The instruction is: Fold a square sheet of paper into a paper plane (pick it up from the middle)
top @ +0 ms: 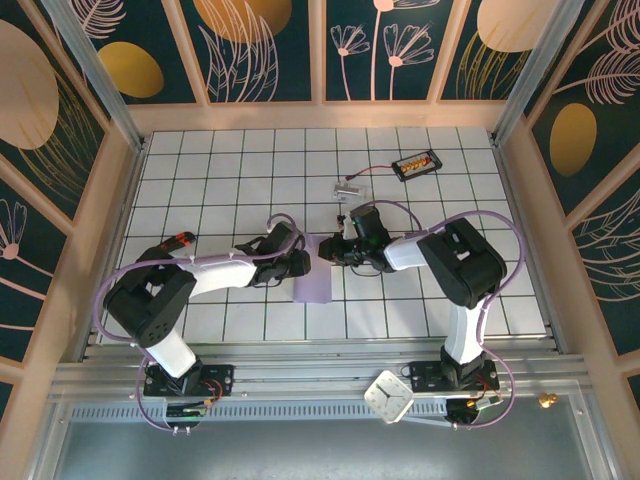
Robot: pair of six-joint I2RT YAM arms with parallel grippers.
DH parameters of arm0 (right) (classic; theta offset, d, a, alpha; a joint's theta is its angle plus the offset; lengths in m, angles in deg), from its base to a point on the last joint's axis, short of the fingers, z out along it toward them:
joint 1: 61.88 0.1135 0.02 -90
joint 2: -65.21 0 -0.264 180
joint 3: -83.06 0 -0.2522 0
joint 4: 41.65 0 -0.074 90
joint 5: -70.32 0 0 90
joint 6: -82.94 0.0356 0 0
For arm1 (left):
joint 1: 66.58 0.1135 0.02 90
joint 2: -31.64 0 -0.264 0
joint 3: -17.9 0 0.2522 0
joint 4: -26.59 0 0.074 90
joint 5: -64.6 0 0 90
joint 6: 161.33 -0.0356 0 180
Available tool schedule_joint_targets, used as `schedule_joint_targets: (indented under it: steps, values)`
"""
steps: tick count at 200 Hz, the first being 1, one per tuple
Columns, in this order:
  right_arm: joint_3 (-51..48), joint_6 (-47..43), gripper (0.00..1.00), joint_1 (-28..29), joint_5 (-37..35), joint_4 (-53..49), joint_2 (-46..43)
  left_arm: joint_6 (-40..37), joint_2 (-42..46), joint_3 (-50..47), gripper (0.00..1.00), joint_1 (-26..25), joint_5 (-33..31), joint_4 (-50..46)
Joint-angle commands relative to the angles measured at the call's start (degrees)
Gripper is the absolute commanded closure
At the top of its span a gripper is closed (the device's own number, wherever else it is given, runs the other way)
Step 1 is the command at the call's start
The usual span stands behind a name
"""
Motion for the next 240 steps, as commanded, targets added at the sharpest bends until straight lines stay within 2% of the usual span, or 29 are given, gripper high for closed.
schedule_joint_targets:
  steps: [1,52,154,240]
  values:
    - [0.35,-1.4,0.79,-1.29,0.14,-1.83,-3.83,-0.62,-1.14,0.3,0.62,0.01,1.04,0.43]
    - [-1.5,-3.35,0.76,-2.17,-1.58,-4.64,-7.12,-0.19,-1.68,0.29,0.61,0.06,0.49,0.57]
    - [-3.39,-3.64,0.77,-2.11,-4.55,-6.18,-6.71,5.01,-1.94,-0.71,0.59,-0.01,-2.24,3.4]
    - [-2.77,-6.97,0.78,-4.03,-6.94,-11.01,-9.3,-0.31,-2.32,0.6,0.6,-0.01,-0.64,0.45]
